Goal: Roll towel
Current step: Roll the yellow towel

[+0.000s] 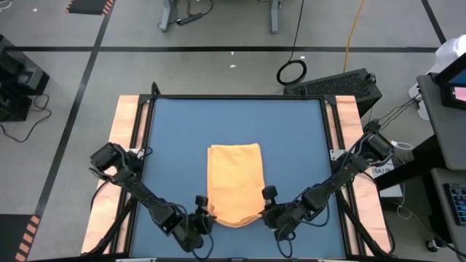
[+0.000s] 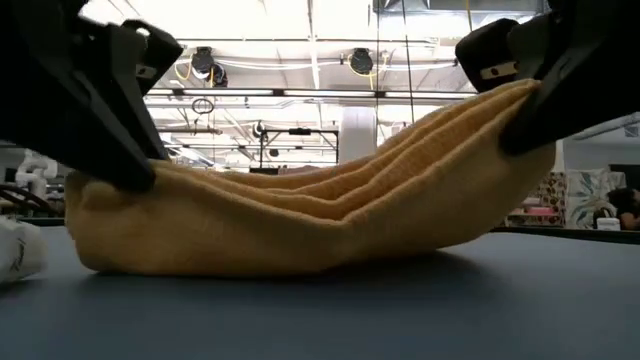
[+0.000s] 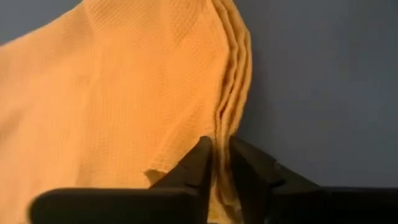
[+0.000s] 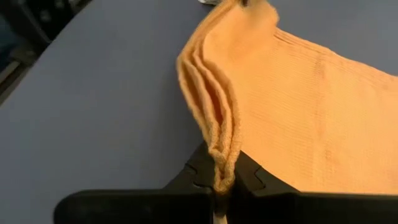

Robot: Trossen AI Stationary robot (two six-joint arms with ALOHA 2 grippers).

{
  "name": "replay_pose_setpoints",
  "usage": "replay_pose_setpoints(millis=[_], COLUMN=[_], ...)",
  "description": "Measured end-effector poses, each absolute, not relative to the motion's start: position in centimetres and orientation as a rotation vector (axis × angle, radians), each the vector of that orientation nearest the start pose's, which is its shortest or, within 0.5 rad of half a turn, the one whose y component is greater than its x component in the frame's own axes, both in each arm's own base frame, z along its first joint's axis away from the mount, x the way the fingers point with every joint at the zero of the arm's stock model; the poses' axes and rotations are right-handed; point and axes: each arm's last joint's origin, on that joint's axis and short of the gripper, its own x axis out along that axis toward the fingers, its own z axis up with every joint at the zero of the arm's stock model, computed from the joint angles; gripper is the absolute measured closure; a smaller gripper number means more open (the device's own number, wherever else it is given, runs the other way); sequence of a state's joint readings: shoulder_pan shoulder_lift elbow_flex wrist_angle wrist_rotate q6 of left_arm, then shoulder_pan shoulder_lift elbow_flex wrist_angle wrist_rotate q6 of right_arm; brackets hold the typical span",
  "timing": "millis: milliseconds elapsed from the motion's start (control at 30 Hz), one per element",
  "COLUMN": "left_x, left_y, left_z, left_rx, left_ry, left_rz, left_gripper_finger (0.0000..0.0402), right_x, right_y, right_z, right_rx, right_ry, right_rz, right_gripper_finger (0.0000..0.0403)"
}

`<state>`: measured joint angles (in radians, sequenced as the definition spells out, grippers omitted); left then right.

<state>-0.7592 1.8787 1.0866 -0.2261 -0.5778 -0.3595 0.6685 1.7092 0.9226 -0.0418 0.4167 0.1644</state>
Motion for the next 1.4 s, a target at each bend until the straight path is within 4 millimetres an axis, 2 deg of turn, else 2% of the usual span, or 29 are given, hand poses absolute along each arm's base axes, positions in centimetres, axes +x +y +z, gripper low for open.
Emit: replay_pose_setpoints(millis=[267, 400, 600, 767, 867, 1100, 1400], left_x=[27.4, 26.7, 24.8, 23.5, 23.3, 23.6, 23.7], left_y=[-24.3, -24.9, -26.9, -28.3, -28.9, -29.0, -29.4], left_z=[12.3, 12.2, 14.2, 14.3, 13.5, 10.4, 9.0], left_rx=[0.297, 0.31, 0.25, 0.159, 0.15, 0.261, 0.41], left_ry=[0.811, 0.797, 0.692, 0.649, 0.616, 0.624, 0.524], left_rz=[0.052, 0.058, 0.07, 0.066, 0.087, 0.119, 0.188], left_gripper_finger=[0.0232, 0.0197, 0.0182, 0.0182, 0.0182, 0.0173, 0.0094], right_x=[28.0, 28.2, 28.2, 28.2, 28.3, 28.4, 28.4], right_y=[18.6, 18.2, 18.0, 17.9, 17.8, 17.6, 17.6], right_z=[16.4, 16.4, 16.3, 16.3, 16.3, 16.3, 16.3], right_rx=[-0.202, -0.195, -0.185, -0.175, -0.164, -0.14, -0.128], right_ry=[0.734, 0.741, 0.752, 0.756, 0.756, 0.757, 0.758], right_rz=[0.109, 0.098, 0.088, 0.081, 0.071, 0.057, 0.052], right_gripper_finger=[0.0401, 0.0401, 0.0401, 0.0401, 0.0401, 0.0401, 0.0401])
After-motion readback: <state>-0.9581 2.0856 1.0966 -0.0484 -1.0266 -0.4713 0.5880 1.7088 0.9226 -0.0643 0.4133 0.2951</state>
